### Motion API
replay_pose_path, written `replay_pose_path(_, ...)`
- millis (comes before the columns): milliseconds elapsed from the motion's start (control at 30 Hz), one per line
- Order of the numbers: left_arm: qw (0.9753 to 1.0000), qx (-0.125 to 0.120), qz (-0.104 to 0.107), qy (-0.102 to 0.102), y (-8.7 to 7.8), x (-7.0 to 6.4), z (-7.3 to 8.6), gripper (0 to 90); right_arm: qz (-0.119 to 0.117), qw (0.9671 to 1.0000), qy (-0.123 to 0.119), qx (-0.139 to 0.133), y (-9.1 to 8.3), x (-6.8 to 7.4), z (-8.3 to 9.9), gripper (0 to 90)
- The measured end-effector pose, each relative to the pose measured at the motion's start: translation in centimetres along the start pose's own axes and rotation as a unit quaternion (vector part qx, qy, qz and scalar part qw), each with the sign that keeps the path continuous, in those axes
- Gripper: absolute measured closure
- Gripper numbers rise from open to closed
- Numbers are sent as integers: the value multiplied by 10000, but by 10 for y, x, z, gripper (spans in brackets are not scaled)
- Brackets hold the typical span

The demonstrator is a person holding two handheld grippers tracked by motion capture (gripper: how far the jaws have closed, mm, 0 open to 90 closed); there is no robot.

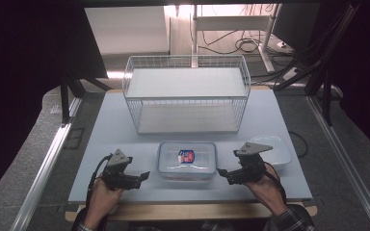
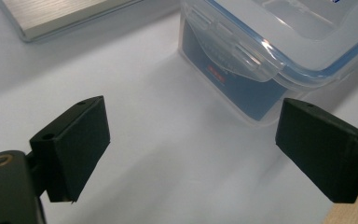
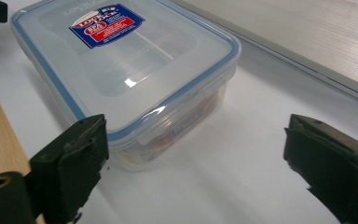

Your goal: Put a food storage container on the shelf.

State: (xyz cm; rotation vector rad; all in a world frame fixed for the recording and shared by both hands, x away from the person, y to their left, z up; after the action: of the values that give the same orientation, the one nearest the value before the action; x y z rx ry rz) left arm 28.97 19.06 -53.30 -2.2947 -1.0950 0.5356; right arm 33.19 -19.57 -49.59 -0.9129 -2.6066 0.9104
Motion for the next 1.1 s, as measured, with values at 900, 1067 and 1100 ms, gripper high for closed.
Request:
replay_pose_path(900,9958,319,789,343,25,-13,-56,35,-412,9987,125,280,25,1,-29,11)
replay_pose_path(1067,9947,327,918,340,40,-14,-70,42,-469,9976,201,462,36,-1,-41,43)
replay_pose_path(1100,9943,337,961,307,43,-13,-72,44,-475,9975,205,491,39,-1,-43,46)
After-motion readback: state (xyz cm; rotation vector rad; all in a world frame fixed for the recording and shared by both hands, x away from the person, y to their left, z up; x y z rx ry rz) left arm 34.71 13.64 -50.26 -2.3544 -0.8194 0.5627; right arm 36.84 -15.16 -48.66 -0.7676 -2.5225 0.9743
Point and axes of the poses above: each handheld gripper's, and its own axes: y roughly forward along the jaws, z roughly out of its underside, x roughly to its left, the point moved 3 cm from there along y, roughly forward along the jaws, and after that the axes turned 1 degree about -y, right-handed, at the moved point
